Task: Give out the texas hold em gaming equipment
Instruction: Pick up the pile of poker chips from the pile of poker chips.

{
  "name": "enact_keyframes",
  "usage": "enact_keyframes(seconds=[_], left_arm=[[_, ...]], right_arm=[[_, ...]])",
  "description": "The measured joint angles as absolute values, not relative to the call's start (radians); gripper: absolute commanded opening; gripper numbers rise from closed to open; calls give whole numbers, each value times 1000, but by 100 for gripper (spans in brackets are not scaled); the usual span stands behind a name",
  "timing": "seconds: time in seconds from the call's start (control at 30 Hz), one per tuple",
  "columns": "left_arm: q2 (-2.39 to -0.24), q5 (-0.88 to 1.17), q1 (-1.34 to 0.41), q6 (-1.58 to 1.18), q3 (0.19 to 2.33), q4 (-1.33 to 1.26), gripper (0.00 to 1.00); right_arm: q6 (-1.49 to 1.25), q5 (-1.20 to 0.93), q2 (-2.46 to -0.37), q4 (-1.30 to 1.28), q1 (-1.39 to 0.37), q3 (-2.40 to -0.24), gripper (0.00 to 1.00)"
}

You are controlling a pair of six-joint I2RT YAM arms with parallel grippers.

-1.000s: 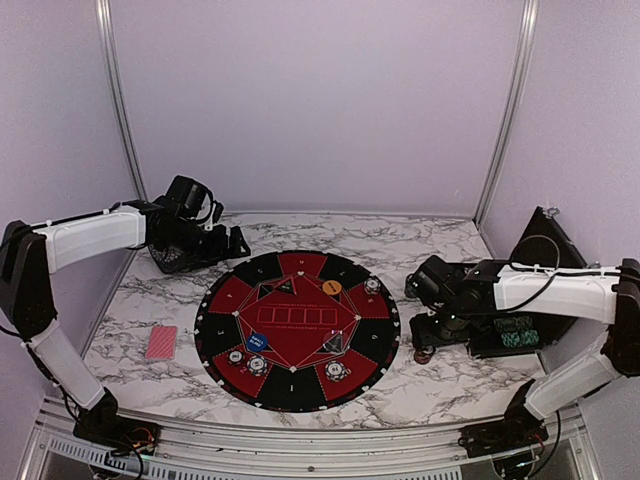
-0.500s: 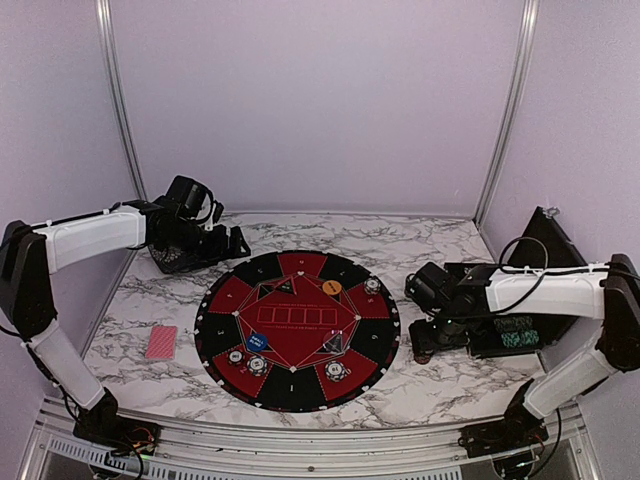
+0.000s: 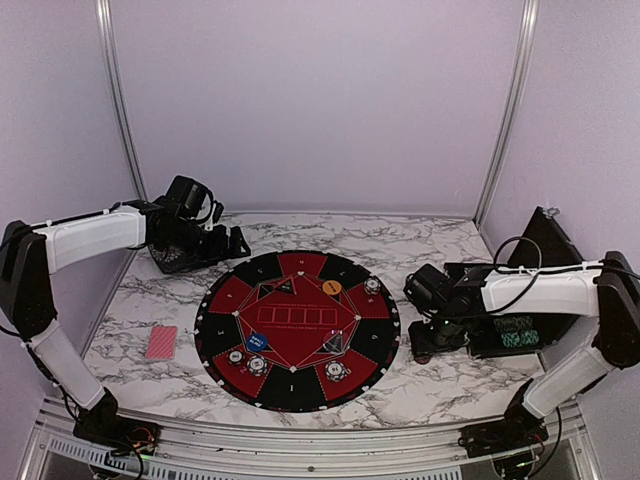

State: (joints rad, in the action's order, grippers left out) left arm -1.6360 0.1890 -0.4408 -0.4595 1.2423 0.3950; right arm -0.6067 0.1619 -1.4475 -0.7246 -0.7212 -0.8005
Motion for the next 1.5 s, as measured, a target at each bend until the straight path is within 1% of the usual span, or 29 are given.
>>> enact_keyframes(seconds=[0.23, 0.77, 1.1, 1.5], left_arm=[[-1636, 189, -441, -459, 1243, 395, 99], [-1636, 189, -440, -456, 1242, 395, 99], [-1636, 189, -440, -455, 1242, 395, 99], [-1636, 183, -441, -445, 1242, 395, 99]], right_arm=[[-607, 159, -1449, -724, -721, -801, 49], [-606, 156, -1457, -723, -721, -801, 43], [-607, 155, -1458, -725, -722, -802, 40], [-610, 167, -1458, -765, -725, -841, 39]])
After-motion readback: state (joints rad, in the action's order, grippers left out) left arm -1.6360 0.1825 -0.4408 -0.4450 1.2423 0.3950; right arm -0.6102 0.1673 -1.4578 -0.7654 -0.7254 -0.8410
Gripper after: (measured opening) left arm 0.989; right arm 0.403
